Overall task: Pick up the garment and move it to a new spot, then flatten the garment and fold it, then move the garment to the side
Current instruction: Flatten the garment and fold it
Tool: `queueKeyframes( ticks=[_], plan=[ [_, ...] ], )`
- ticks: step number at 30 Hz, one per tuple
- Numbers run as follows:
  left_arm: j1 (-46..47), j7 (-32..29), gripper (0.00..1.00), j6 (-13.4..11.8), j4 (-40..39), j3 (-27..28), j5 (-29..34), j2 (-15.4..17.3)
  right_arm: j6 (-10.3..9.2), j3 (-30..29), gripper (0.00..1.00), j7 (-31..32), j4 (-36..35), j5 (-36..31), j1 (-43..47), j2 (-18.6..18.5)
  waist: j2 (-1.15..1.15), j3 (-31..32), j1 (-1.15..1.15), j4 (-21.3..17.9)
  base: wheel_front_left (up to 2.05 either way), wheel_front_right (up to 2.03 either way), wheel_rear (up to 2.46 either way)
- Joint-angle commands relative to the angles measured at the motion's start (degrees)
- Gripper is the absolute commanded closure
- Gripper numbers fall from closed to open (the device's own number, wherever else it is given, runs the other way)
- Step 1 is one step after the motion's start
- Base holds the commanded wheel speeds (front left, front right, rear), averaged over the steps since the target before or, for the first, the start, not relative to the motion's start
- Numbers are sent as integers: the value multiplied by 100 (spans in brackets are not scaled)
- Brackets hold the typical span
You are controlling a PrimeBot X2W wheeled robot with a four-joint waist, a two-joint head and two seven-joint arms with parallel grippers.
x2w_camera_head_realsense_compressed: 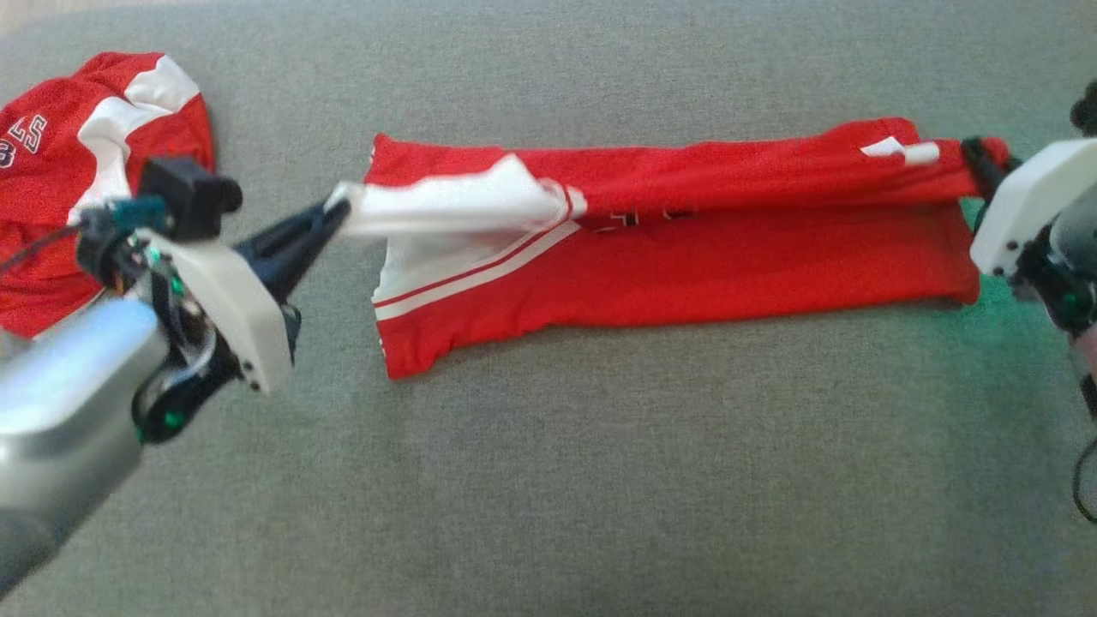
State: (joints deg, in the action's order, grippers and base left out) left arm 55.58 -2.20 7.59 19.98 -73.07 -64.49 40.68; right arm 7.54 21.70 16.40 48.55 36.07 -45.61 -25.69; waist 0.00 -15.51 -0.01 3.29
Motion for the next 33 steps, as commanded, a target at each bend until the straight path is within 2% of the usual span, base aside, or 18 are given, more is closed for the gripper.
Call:
queueKeyframes(
  ticks=[1, 13, 20, 21, 22, 23, 24, 29, 33],
  plan=[
    [142, -4, 100, -12, -59, 225, 3, 281, -5, 40, 100, 35, -176, 64, 47, -172, 0, 10, 1, -3, 0, 0, 0],
    [-403, -72, 100, -127, -161, 90, 170, 195, -5, 430, 100, 1127, -764, 578, 642, -696, 0, 47, 1, -18, 0, 0, 0],
    [-603, -1, 100, -141, -17, 48, 387, 7, -5, 450, 100, 1391, -952, 646, 843, -848, 0, 68, 1, -56, 0, 0, 0],
    [-624, 15, 100, -145, 24, 44, 415, -27, -5, 427, 74, 1372, -955, 640, 856, -849, 0, 74, 1, -58, 0, 0, 0],
    [-646, 35, 100, -154, 68, 42, 432, -58, -5, 390, 13, 1330, -963, 643, 867, -842, 0, 78, 1, -61, 0, 0, 0],
    [-667, 58, 57, -164, 111, 41, 440, -88, -5, 339, 0, 1271, -962, 644, 876, -832, 0, 83, 1, -61, 0, 0, 0],
    [-700, 153, 0, -205, 192, 61, 442, -138, -5, 270, 0, 1182, -967, 645, 890, -801, 0, 113, 1, -65, 0, 0, 0],
    [-779, 702, 0, -441, 365, 373, 303, -261, -5, 56, 0, 689, -1176, 701, 884, -709, 0, 293, 1, -94, 0, 0, 0],
    [-905, 1510, 0, -747, 334, 1038, -46, -399, -5, -114, 0, -332, -1692, 717, 927, -543, 0, 498, 1, -132, 0, 0, 0]
  ],
)
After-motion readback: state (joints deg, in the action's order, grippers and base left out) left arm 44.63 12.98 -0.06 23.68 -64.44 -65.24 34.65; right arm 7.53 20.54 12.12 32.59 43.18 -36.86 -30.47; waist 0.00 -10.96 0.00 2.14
